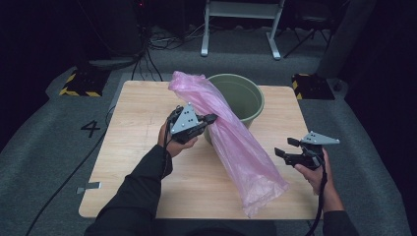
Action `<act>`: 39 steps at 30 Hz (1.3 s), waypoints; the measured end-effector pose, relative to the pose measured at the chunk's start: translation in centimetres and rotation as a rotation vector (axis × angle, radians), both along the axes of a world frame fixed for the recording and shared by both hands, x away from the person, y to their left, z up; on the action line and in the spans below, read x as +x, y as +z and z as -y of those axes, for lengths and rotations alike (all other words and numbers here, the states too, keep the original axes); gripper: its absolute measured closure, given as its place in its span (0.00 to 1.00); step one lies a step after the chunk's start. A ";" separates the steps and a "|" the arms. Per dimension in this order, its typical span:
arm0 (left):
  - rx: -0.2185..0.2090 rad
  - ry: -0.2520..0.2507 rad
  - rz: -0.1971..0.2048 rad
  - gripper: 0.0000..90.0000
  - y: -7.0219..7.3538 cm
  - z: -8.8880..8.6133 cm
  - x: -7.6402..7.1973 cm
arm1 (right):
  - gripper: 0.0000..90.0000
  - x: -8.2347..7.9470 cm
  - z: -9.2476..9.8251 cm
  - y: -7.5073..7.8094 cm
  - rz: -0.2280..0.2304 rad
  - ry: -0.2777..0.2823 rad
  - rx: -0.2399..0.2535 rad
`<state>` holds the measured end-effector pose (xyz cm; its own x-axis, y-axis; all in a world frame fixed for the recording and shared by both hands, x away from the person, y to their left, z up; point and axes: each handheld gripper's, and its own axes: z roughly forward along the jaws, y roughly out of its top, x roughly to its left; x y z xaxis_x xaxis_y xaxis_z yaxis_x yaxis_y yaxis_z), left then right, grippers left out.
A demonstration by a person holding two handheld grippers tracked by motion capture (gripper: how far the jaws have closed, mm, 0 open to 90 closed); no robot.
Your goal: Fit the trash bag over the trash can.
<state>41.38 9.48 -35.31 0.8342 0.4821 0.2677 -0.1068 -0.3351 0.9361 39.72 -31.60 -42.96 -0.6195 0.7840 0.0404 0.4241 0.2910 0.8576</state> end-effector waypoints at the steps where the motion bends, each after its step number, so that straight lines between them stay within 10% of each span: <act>1: 0.007 0.000 -0.004 1.00 0.0 0.1 0.1 | 0.28 -0.1 -0.2 0.5 0.012 0.012 0.003; 12: 0.042 0.003 -0.018 1.00 0.1 1.6 1.1 | 0.29 -2.4 -2.7 5.7 0.113 0.095 0.056; 26: 0.069 0.001 -0.020 1.00 0.3 3.4 1.0 | 0.21 -2.7 -7.6 5.3 0.068 0.230 0.036; 39: 0.102 0.009 -0.004 0.99 0.4 3.8 1.0 | 0.24 -3.9 -6.0 7.5 0.113 0.163 0.049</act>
